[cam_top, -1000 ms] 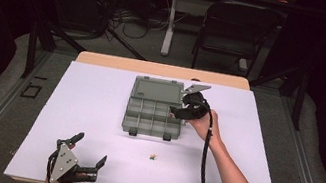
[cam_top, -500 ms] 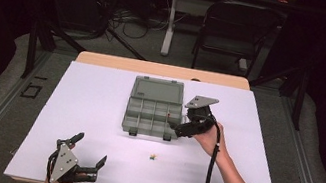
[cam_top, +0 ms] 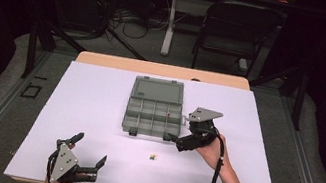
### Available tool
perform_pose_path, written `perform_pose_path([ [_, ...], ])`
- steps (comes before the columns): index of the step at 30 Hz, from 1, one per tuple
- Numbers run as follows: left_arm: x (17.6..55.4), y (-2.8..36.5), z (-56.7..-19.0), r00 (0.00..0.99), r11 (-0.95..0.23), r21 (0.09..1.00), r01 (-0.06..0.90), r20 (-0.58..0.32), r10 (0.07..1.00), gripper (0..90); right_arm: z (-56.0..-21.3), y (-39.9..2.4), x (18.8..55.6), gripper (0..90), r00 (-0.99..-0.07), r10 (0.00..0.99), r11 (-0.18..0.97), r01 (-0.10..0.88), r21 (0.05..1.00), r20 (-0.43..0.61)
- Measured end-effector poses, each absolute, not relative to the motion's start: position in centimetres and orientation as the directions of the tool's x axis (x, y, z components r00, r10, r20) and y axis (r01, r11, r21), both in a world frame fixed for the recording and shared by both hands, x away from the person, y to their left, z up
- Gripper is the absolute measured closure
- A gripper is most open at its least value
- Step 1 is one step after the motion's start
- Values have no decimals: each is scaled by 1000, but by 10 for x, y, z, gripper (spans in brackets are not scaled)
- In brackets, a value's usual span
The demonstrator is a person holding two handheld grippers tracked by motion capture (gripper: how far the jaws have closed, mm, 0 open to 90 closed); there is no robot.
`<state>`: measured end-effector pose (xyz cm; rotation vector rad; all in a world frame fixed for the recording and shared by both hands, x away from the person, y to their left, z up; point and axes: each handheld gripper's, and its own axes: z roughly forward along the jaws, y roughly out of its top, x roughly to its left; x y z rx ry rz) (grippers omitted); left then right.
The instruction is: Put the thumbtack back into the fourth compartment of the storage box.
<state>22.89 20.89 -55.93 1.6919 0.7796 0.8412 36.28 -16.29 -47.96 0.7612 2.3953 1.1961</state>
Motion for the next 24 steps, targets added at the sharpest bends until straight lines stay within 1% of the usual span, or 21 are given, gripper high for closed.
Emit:
perform_pose_path([
  [4, 229, 208, -559, 544, -245, 965, 93, 157, 825, 0, -483, -161, 352, 0, -807, 586, 510, 302, 806, -69],
  [10, 230, 208, -560, 542, -244, 965, 95, 156, 826, 0, -496, -150, 333, 0, -854, 516, 560, 279, 780, -65],
  [17, 229, 209, -560, 540, -243, 966, 94, 155, 827, 0, -506, -137, 326, 0, -878, 475, 587, 270, 763, -55],
  [24, 229, 208, -559, 545, -242, 966, 95, 153, 824, 0, -520, -120, 321, 0, -899, 436, 634, 270, 724, -47],
])
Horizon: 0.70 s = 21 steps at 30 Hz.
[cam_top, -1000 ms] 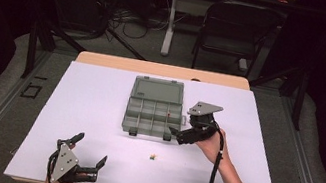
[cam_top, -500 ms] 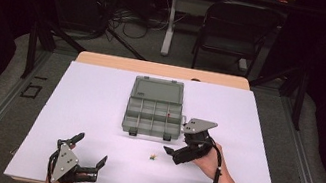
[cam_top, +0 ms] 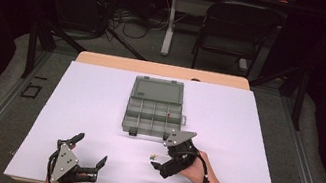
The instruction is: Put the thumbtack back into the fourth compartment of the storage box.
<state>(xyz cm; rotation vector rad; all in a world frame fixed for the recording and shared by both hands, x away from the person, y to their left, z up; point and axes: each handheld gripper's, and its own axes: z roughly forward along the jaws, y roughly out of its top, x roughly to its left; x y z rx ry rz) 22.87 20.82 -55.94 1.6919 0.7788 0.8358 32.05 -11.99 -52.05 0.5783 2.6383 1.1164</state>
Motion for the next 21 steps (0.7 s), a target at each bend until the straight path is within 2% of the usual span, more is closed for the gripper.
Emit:
perform_pose_path([
  [5, 229, 208, -559, 545, -241, 966, 94, 153, 825, 0, -526, -113, 321, 0, -906, 422, 649, 271, 711, -40],
  [7, 229, 208, -559, 544, -239, 967, 91, 153, 825, 0, -529, -109, 320, 56, -911, 411, 657, 264, 706, -41],
  [8, 229, 208, -559, 545, -238, 967, 90, 153, 825, 0, -529, -109, 320, 56, -911, 411, 657, 264, 706, -41],
  [9, 228, 208, -559, 545, -238, 967, 90, 152, 824, 0, -530, -108, 319, 85, -912, 408, 660, 261, 705, -43],
  [10, 229, 208, -559, 546, -239, 967, 91, 152, 824, 0, -534, -105, 318, 152, -916, 398, 671, 254, 697, -49],
  [12, 229, 208, -559, 546, -238, 967, 90, 152, 824, 0, -535, -105, 317, 175, -916, 397, 676, 253, 692, -52],
  [15, 228, 208, -559, 547, -239, 967, 91, 152, 823, 0, -540, -103, 316, 309, -919, 391, 685, 250, 684, -55],
  [16, 228, 208, -559, 547, -238, 967, 90, 152, 823, 0, -541, -101, 316, 386, -921, 387, 690, 248, 680, -56],
  [17, 228, 208, -559, 547, -239, 967, 90, 152, 823, 0, -541, -101, 316, 386, -921, 387, 690, 248, 680, -56],
  [21, 228, 208, -559, 546, -239, 967, 89, 153, 823, 0, -545, -98, 315, 515, -925, 374, 700, 235, 675, -66],
])
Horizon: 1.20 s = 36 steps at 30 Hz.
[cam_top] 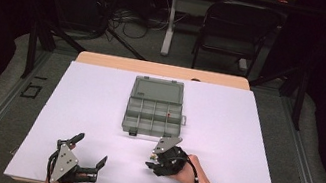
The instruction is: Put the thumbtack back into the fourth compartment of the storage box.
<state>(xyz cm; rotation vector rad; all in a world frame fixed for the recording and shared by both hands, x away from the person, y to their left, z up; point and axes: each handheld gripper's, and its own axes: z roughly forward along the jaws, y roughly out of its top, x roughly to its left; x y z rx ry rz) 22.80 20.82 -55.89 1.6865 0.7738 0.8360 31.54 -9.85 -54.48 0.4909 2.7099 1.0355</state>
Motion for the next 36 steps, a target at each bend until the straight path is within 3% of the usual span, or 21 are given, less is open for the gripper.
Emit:
perform_pose_path([
  [5, 228, 208, -559, 548, -241, 966, 88, 155, 822, 0, -548, -98, 317, 617, -929, 367, 705, 240, 668, -53],
  [12, 228, 208, -559, 548, -241, 966, 88, 155, 822, 0, -551, -98, 319, 674, -930, 365, 703, 243, 668, -45],
  [19, 228, 208, -559, 548, -241, 966, 88, 156, 822, 0, -554, -97, 318, 818, -936, 351, 706, 256, 660, -12],
  [36, 228, 208, -559, 545, -242, 966, 88, 156, 823, 0, -542, -102, 317, 827, -933, 359, 685, 251, 684, -17],
])
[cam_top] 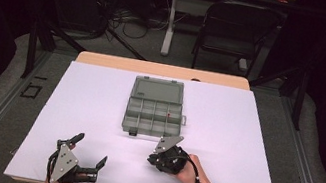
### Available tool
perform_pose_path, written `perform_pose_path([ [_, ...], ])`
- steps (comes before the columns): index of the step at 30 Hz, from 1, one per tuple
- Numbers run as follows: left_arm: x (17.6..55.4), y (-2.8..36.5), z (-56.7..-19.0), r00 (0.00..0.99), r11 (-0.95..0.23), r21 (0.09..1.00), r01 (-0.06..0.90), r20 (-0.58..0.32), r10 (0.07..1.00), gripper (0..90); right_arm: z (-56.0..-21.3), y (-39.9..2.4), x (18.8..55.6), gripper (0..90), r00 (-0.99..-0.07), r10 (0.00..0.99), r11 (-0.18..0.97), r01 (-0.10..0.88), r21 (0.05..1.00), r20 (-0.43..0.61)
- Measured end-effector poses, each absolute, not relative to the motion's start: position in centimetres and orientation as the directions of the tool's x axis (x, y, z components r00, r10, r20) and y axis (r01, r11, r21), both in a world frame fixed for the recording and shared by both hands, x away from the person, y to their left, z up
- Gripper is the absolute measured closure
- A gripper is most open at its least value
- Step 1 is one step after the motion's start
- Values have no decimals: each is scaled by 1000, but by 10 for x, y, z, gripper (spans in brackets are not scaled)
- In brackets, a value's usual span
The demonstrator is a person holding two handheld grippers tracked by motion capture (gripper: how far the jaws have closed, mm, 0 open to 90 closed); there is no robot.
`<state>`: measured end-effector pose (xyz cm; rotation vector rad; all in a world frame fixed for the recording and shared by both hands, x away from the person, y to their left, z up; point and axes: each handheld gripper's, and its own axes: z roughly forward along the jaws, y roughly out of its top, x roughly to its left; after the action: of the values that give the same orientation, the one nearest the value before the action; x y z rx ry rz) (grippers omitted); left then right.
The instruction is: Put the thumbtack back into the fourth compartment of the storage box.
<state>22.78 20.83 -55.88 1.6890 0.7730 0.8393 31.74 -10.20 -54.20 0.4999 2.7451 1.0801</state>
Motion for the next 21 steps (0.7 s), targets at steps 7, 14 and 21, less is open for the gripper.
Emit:
perform_pose_path([
  [7, 228, 208, -559, 546, -242, 966, 88, 157, 823, 0, -535, -110, 320, 827, -925, 380, 668, 258, 698, -22],
  [14, 228, 208, -559, 546, -242, 967, 85, 158, 823, 0, -529, -117, 322, 827, -915, 403, 653, 268, 708, -25],
  [21, 228, 208, -559, 547, -245, 966, 86, 159, 822, 0, -524, -125, 325, 828, -906, 422, 642, 272, 717, -35],
])
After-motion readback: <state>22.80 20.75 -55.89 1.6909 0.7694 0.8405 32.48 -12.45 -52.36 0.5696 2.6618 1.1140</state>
